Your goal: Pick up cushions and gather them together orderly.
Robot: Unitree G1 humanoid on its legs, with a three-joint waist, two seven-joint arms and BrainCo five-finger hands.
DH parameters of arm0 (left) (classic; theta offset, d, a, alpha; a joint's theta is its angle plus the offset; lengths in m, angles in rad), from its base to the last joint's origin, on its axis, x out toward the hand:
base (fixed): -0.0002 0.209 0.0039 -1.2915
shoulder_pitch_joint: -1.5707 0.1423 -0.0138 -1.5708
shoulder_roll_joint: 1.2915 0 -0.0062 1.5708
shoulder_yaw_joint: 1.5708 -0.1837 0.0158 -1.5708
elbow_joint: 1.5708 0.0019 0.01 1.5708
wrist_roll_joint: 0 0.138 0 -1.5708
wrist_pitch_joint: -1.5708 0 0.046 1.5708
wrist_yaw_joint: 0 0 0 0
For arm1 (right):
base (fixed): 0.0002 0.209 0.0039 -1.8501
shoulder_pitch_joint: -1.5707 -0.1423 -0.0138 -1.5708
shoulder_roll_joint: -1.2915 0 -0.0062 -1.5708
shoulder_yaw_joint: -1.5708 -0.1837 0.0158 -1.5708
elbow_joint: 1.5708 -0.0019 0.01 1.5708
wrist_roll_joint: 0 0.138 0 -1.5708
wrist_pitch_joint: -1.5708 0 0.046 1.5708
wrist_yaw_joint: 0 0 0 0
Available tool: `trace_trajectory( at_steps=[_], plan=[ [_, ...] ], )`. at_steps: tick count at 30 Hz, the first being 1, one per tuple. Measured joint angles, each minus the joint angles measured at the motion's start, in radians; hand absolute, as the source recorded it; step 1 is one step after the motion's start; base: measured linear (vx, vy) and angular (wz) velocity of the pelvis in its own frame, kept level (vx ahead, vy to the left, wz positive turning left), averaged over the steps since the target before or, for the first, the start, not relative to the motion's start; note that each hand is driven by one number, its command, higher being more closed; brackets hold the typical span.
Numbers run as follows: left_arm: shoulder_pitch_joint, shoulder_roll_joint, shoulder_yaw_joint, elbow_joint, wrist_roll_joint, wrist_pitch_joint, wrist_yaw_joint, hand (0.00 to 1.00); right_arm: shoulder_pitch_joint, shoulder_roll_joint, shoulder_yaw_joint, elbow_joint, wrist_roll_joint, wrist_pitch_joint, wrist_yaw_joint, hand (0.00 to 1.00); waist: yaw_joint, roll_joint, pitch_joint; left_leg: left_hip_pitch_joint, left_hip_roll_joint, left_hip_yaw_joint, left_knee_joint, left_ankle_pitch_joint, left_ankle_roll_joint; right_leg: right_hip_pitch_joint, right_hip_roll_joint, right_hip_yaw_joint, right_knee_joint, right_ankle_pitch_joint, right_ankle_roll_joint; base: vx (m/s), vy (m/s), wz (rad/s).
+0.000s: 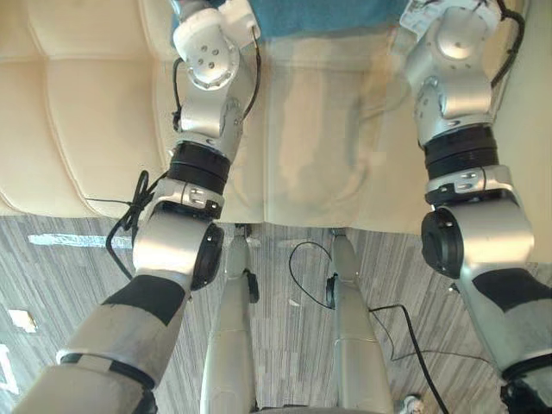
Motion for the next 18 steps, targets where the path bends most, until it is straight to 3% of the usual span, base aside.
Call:
trace_trajectory(
  at_steps=[10,15,18],
  plan=[
    [0.181,0.050,0.073,-0.097,-0.011,-0.002,-0.092,0.00,0.279,-0.013,-0.060,-0.197,0.085,-0.033,0.090,0.00,-0.001,0.000,0.000,0.039,0.030,0.000,0.019,0.002,-0.005,0.010,0.032,-0.016,0.072,-0.003,0.001,-0.05,-0.018,-0.05],
    [0.393,0.094,0.119,-0.252,-0.031,-0.013,-0.132,0.00,0.588,-0.030,-0.182,-0.430,0.082,-0.070,0.131,0.00,-0.008,-0.006,-0.001,0.139,0.035,-0.012,0.079,-0.040,-0.010,0.114,0.042,-0.033,0.157,-0.102,-0.016,-0.09,-0.044,0.12],
    [0.537,0.115,0.141,-0.344,-0.046,-0.028,-0.158,0.00,0.759,-0.028,-0.216,-0.535,0.076,-0.084,0.157,0.00,-0.007,-0.012,-0.004,0.201,0.042,-0.016,0.085,-0.048,-0.011,0.174,0.047,-0.043,0.172,-0.121,-0.022,-0.06,-0.040,0.05]
  ],
)
